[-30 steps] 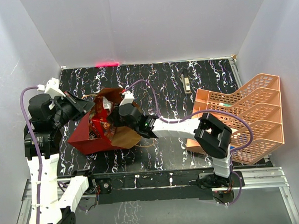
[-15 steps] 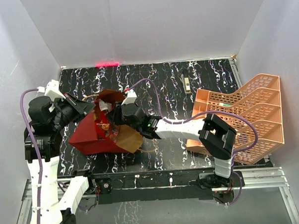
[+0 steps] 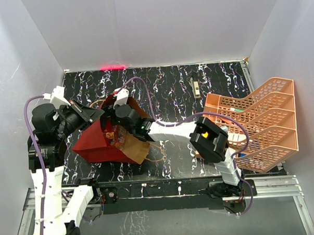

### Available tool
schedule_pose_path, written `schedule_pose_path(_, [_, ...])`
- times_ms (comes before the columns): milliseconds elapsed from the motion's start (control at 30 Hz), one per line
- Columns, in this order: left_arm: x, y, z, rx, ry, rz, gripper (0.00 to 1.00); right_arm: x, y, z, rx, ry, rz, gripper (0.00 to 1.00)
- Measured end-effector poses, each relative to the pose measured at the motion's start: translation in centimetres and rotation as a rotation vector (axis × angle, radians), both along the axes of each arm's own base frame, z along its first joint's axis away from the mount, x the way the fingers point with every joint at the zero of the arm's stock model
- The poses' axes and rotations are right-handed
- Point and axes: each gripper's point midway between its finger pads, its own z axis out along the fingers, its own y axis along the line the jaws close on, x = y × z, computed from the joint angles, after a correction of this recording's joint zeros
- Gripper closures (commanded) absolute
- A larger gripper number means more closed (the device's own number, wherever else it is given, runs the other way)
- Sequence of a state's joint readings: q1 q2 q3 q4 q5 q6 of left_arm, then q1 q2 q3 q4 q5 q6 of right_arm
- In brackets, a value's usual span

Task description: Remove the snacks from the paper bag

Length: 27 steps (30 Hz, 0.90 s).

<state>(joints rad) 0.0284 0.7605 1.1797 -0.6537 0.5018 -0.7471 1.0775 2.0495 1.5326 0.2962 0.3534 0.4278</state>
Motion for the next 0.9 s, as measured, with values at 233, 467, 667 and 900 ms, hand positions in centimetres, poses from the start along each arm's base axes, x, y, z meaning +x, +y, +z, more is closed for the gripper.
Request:
schedule_pose_path(233, [0.0, 0.1, 0.0, 0.002, -0.004, 0.011, 1.00, 2.6, 1.2, -0.8, -0.054, -0.073, -0.074, 0.54])
schedule_pose_path(467, [-0.2, 0.6, -0.3, 0.007, -0.002, 0.048, 1.00, 2.7, 1.0, -1.1, -0.103, -0.094, -0.062, 0.93])
schedule_pose_path(667, [0.1, 2.2, -0.4, 0.010, -0.002, 0.163, 1.00, 2.1, 1.2, -1.3, -0.106, -0.094, -0.023, 0.93])
schedule_pose_path(900, [0.0, 3.3, -1.2, 0.015, 0.023, 0.240, 1.00, 0.5, -0.5, -0.1, -0.065, -0.100, 0.012, 0.93])
